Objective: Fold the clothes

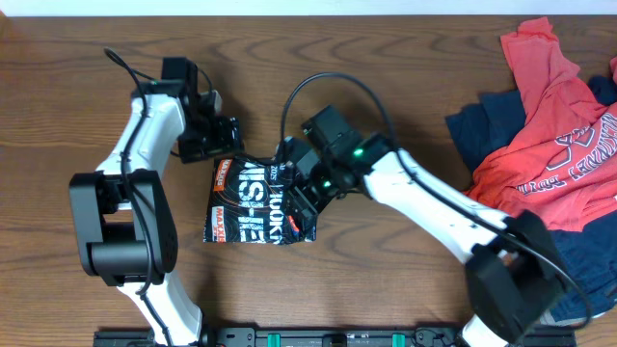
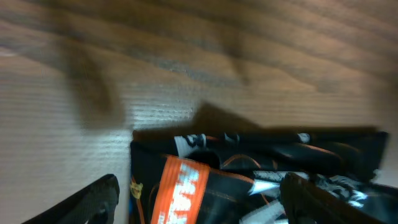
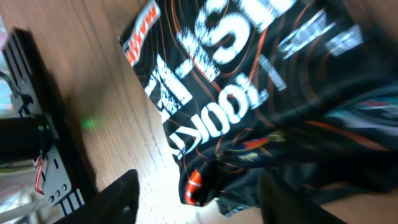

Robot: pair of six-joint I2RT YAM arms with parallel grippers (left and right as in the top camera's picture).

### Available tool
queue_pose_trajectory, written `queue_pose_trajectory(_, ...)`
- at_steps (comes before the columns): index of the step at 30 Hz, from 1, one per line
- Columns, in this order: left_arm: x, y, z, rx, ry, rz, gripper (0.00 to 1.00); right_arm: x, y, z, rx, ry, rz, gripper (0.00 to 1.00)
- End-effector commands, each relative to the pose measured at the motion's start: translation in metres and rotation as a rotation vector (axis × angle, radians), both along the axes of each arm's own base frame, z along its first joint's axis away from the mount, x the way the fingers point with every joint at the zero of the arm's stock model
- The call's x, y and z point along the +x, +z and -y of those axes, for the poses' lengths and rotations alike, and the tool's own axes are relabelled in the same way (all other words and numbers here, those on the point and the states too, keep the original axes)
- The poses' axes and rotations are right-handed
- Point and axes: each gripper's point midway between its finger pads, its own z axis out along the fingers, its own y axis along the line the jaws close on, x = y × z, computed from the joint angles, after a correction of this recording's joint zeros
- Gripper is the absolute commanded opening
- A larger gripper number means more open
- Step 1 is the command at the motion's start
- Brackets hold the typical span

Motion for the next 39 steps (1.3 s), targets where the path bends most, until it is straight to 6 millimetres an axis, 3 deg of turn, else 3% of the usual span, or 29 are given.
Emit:
queue_pose_trajectory(1, -0.008, -0.012, 0.000, 0.007, -0.017, 0.000, 0.84, -0.004, -0.030, -0.002, -0.081, -0.040, -0.061, 0.55)
queue_pose_trajectory(6, -0.017, -0.027, 0.000, 0.008, -0.018, -0.011, 0.82, 0.007, -0.073, 0.022, -0.263, -0.169, -0.079, 0.50)
queue_pose_trajectory(9, -0.029, -0.036, 0.000, 0.007, -0.017, -0.043, 0.75, 0.021, -0.082, 0.041, -0.353, -0.260, -0.046, 0.52)
queue_pose_trajectory(12, -0.047, -0.043, 0.001, 0.005, -0.017, -0.101, 0.64, 0.041, -0.084, 0.061, -0.423, -0.340, 0.027, 0.53)
queue_pose_trajectory(17, -0.090, -0.046, 0.001, 0.001, -0.017, -0.267, 0.61, 0.071, -0.083, 0.086, -0.490, -0.421, 0.130, 0.59)
queue_pose_trajectory(20, -0.118, -0.040, 0.002, -0.001, -0.008, -0.387, 0.62, 0.092, -0.080, 0.093, -0.482, -0.438, 0.201, 0.59)
queue_pose_trajectory(22, -0.135, -0.034, 0.002, 0.002, 0.034, -0.472, 0.70, 0.106, -0.076, 0.093, -0.454, -0.431, 0.247, 0.59)
queue_pose_trajectory(26, -0.154, -0.024, 0.006, -0.018, 0.051, -0.561, 0.75, 0.122, -0.070, 0.097, -0.425, -0.445, 0.284, 0.61)
queue_pose_trajectory(29, -0.148, -0.014, 0.006, -0.018, 0.052, -0.517, 0.81, 0.120, -0.060, 0.104, -0.428, -0.464, 0.277, 0.64)
queue_pose_trajectory(31, -0.133, -0.003, 0.006, -0.019, 0.051, -0.431, 0.83, 0.120, -0.047, 0.109, -0.421, -0.477, 0.284, 0.64)
queue_pose_trajectory(33, -0.109, 0.010, 0.006, -0.021, 0.049, -0.302, 0.83, 0.122, -0.029, 0.115, -0.403, -0.508, 0.298, 0.64)
queue_pose_trajectory(36, -0.067, 0.028, 0.006, -0.029, 0.045, -0.077, 0.98, 0.124, 0.004, 0.122, -0.356, -0.560, 0.328, 0.65)
queue_pose_trajectory(39, -0.032, 0.041, 0.015, -0.078, -0.018, 0.100, 0.98, 0.123, 0.032, 0.128, -0.315, -0.582, 0.361, 0.68)
